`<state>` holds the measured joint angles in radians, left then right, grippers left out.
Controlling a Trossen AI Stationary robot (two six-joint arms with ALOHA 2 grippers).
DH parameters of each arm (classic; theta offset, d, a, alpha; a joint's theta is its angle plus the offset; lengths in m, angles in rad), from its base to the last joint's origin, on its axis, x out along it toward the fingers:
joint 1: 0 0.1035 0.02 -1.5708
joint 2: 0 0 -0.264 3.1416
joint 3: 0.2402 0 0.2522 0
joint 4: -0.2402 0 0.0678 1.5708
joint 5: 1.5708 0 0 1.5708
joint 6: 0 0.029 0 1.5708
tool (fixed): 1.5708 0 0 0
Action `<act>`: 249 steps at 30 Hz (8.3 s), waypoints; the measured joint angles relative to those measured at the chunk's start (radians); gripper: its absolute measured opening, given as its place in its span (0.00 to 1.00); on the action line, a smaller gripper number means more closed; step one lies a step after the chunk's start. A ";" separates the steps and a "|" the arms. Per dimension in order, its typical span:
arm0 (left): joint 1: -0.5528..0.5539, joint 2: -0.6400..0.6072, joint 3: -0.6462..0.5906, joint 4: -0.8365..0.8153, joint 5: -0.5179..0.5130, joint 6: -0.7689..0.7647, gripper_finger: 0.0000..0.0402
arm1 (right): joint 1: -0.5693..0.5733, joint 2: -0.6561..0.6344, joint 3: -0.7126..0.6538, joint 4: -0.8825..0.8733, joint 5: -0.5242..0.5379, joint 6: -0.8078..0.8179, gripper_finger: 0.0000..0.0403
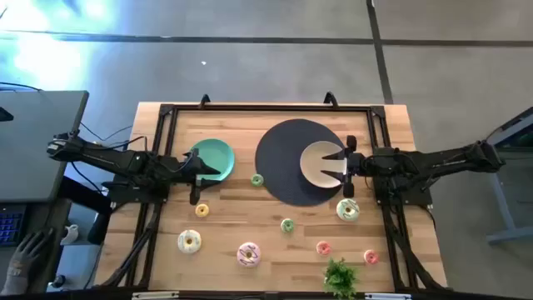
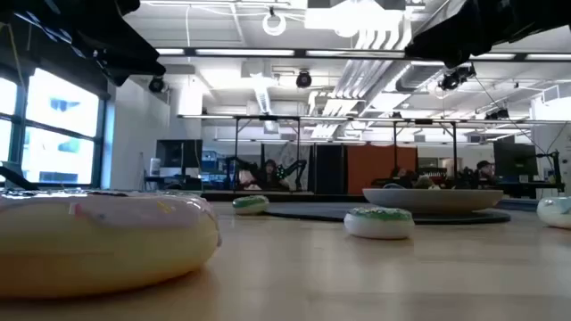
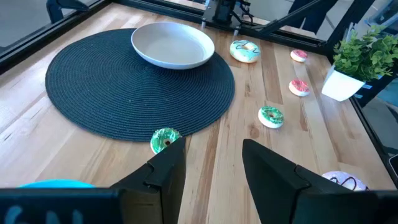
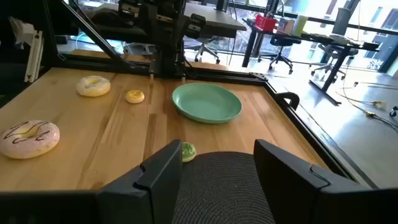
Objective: Pick & Place donuts
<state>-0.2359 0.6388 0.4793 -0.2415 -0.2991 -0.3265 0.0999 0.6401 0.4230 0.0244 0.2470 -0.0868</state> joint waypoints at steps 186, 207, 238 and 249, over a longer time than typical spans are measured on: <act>-0.177 0.603 0.291 -0.750 0.233 -0.700 0.39 | -0.002 0.295 0.000 0.184 0.191 0.240 0.49; -0.177 0.797 0.276 -0.656 0.282 -0.670 0.39 | -0.002 0.334 0.000 0.235 0.195 0.241 0.49; -0.016 0.811 0.551 -0.900 0.068 -0.520 0.01 | -0.002 0.334 0.000 0.304 0.195 0.245 0.49; 0.443 0.819 0.521 -0.820 0.121 -0.144 0.05 | -0.002 0.334 0.000 0.302 0.162 0.244 0.49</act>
<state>0.2074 1.4582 0.9999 -1.0618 -0.1777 -0.4707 0.0982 0.9745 0.4229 0.3265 0.4088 0.1574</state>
